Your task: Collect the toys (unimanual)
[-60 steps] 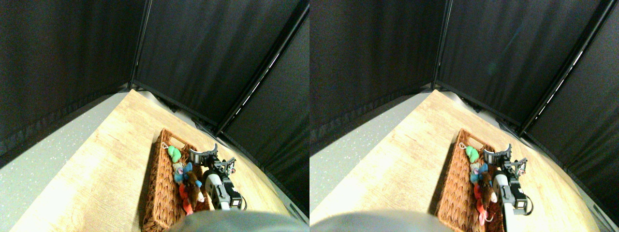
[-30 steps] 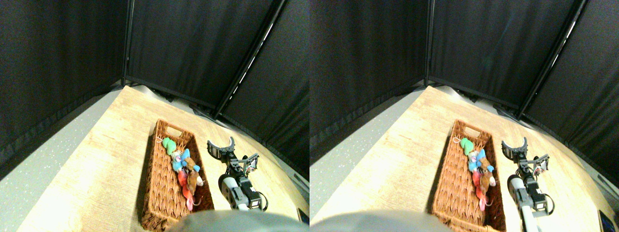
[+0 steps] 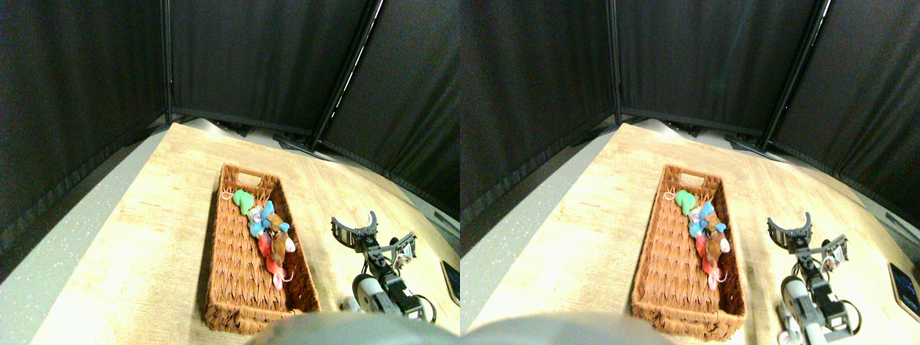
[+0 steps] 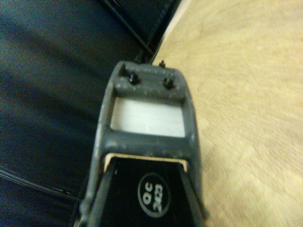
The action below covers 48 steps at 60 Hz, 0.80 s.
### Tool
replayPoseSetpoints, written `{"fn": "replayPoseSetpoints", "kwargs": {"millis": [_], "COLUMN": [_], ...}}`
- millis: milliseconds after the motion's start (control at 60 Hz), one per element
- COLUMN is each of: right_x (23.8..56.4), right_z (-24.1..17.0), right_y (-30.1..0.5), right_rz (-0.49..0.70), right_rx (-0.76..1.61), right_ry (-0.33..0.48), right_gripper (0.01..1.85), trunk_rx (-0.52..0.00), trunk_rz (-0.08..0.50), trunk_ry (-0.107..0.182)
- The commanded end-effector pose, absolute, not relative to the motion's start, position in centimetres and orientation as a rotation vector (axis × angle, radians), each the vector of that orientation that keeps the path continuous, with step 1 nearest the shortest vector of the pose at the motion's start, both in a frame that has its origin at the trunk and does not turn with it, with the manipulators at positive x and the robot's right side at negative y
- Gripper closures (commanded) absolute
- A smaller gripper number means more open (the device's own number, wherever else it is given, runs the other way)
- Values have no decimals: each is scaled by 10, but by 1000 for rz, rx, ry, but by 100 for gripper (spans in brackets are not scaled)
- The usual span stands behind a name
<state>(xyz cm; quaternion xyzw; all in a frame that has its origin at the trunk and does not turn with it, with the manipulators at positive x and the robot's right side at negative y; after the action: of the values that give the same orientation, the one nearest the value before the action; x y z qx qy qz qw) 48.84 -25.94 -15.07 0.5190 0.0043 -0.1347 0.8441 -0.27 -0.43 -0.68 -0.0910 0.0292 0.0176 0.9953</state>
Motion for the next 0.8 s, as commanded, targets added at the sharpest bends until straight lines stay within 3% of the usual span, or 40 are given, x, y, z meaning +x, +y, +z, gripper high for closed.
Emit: {"fn": "replayPoseSetpoints", "kwargs": {"millis": [17, 133, 800], "right_x": [479, 462, 402], "right_z": [-151, -164, -182], "right_y": [-258, -262, -270], "right_rz": [-290, -324, -425], "right_rx": [1127, 1187, 1352], "right_ry": [-16, -10, 13], "right_gripper": [111, 96, 104], "trunk_rx": [-188, -180, -162], "trunk_rz": [15, 1, -40], "trunk_ry": [70, 77, 104]}}
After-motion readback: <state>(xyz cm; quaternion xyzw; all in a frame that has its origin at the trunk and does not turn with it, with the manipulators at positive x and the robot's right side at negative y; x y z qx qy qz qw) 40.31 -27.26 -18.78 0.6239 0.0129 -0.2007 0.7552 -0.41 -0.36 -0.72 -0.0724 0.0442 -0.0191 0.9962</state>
